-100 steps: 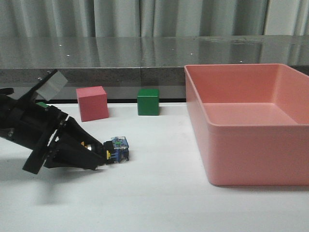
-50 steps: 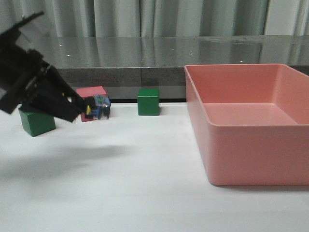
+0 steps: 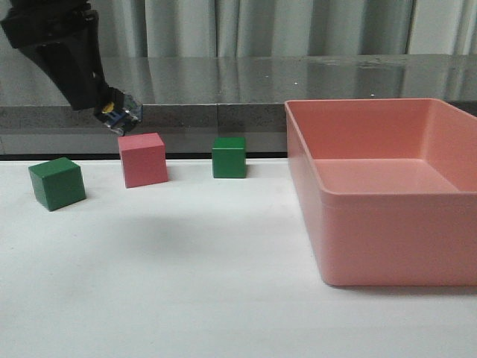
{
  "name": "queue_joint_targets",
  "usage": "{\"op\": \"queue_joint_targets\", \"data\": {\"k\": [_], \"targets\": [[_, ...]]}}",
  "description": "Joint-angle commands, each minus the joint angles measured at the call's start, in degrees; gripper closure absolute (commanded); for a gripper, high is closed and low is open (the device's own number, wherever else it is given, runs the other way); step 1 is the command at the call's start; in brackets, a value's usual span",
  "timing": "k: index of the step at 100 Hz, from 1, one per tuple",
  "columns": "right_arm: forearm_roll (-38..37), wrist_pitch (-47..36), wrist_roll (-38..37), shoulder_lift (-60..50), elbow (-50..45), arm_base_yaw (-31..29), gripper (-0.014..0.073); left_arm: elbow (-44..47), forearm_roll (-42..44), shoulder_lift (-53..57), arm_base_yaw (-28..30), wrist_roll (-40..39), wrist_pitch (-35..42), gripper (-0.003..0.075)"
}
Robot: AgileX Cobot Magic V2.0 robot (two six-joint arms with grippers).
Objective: Place and stand button with both arms
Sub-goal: 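Lift the button with the left gripper and rotate it cap-up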
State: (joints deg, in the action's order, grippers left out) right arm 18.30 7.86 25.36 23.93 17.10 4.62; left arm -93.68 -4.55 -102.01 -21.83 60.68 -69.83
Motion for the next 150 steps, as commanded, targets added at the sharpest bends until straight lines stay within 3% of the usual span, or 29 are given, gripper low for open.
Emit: {"op": "queue_joint_targets", "data": {"k": [1, 15, 34, 86, 150], "targets": [[0.43, -4.62, -0.08, 0.02, 1.42, -0.35, 0.0703, -2.88, 7.64, 1.25, -3.7, -5.34, -2.7, 0.0739], [0.43, -4.62, -0.08, 0.02, 1.42, -0.35, 0.0703, -3.02, 15.85, -1.91, -8.98, -8.25, -2.7, 0.0738], [0.43, -4.62, -0.08, 0.02, 1.42, -0.35, 0.0703, -3.02, 16.76, -6.64, -12.39, -9.19, -2.7, 0.0738], [0.43, -4.62, -0.08, 0.02, 1.42, -0.35, 0.0703, 6.25, 16.25, -7.64, -12.17, -11.15, -2.81, 0.0737], [0.43, -4.62, -0.08, 0.02, 1.42, -0.35, 0.0703, 6.32, 17.27, -7.64, -12.17, -10.59, -2.81, 0.0737]]}}
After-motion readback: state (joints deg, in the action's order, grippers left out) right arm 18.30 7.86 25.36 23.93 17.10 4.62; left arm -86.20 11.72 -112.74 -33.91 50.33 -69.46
